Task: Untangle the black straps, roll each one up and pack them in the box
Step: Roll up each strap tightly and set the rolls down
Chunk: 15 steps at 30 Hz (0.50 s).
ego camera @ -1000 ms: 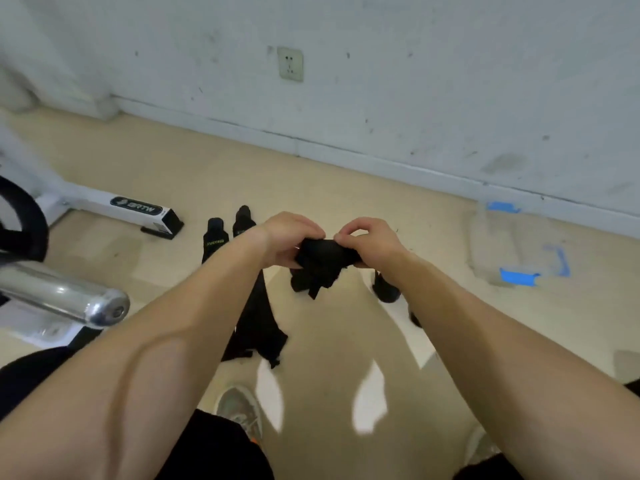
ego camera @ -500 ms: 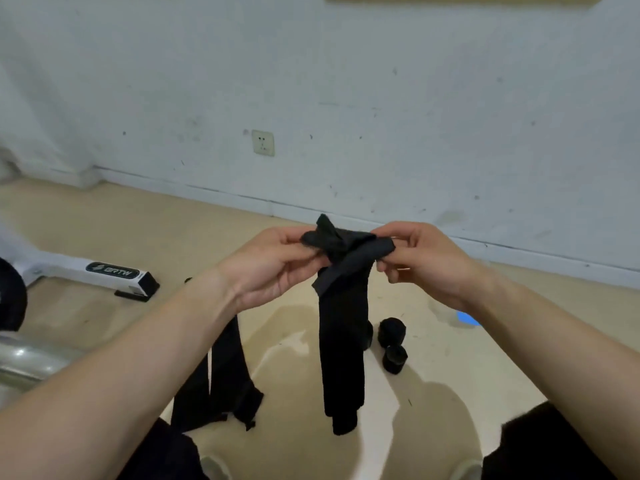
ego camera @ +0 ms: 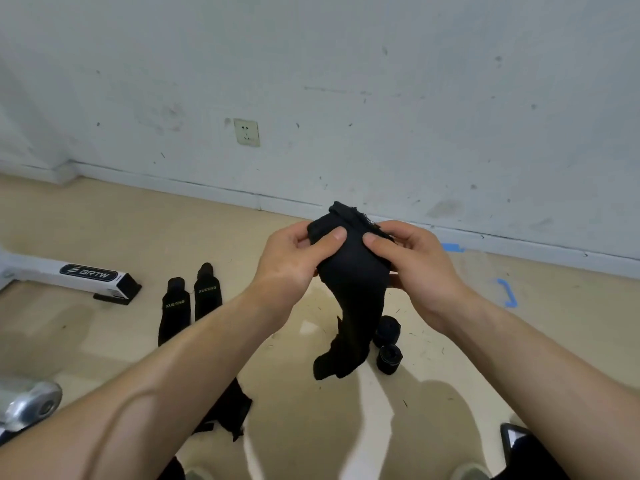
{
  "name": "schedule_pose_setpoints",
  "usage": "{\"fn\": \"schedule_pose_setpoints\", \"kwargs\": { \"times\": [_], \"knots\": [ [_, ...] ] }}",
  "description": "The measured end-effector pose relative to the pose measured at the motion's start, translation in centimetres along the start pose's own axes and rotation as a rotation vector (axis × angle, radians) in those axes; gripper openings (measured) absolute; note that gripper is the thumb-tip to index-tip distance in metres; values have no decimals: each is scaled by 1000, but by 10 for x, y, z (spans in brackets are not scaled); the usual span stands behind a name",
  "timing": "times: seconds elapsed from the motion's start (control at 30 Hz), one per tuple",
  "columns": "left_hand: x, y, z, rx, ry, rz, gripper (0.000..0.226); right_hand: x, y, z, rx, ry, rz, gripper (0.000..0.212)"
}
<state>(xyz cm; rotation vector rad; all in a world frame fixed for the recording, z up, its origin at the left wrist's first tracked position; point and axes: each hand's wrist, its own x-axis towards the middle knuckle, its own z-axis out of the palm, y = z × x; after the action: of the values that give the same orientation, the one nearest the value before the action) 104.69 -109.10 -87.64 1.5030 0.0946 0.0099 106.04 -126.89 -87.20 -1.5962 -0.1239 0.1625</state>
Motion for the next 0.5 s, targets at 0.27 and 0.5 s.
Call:
{"fn": "schedule_pose_setpoints", "kwargs": {
  "times": [0.27,0.5],
  "knots": [
    [5,-5,5,-49,-7,29,21,14,0,2,54,2,59,19],
    [4,-1,3,-260,-65,-29,33,13,0,7,283,-50,135,29]
  ]
}}
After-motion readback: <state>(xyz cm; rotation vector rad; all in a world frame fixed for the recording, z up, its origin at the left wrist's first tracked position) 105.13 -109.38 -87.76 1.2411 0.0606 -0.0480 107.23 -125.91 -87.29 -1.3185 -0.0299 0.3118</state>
